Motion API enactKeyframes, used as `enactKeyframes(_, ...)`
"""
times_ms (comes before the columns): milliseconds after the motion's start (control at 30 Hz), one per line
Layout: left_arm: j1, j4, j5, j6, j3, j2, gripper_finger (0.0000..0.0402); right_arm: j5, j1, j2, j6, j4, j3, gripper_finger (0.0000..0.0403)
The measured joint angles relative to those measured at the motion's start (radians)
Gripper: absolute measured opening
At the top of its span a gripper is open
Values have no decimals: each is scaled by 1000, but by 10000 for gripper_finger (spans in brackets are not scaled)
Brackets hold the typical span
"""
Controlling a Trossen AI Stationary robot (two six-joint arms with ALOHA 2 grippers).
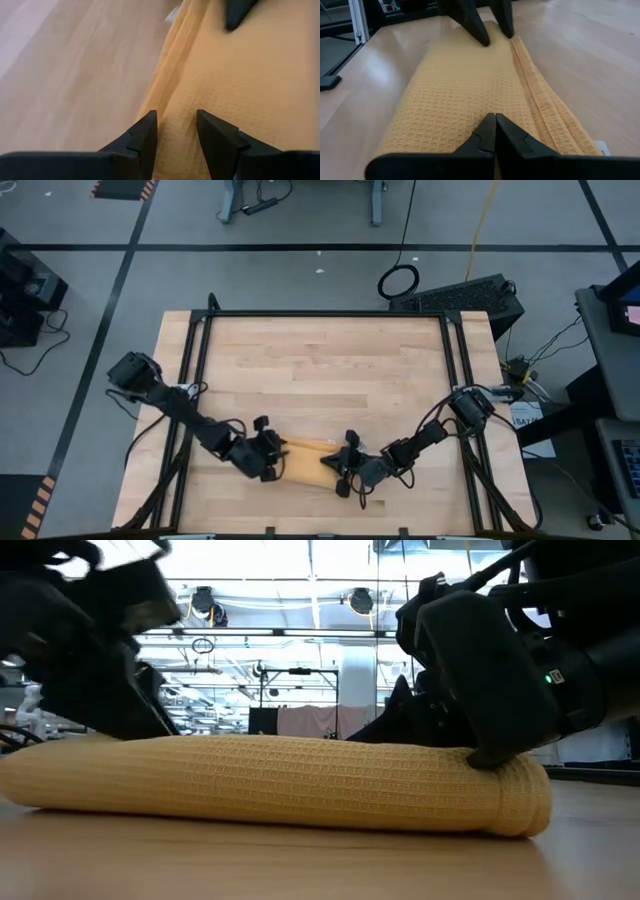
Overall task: Roll towel
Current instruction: Roll the yellow towel
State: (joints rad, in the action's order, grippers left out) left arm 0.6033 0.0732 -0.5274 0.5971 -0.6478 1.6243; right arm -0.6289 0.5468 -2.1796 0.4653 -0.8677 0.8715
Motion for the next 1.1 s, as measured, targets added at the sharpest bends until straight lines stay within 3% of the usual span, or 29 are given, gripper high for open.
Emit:
enactKeyframes(233,74,184,-60,122,139,-6,140,3,2,0,-18,3,0,0)
enactKeyframes(467,106,211,-182,-56,103,-120,140,12,-8,60,-90,26,-5,0)
enactKeyframes(567,99,317,-162,-153,99,-130,140,11,-9,127,-126,58,-5,0)
enactKeyframes(667,88,343,-100,-144,99,-91,140,26,-5,200,-140,97,-5,0)
enactKeyframes(767,89,356,-93,-82,102,-10,140,110,3,230,-147,103,-3,0)
enactKeyframes(933,93,538,-97,-79,100,136,140,135,13,157,-145,68,-4,0)
enactKeyframes(1100,91,557,-111,-3,100,199,140,126,9,76,-155,49,-2,0)
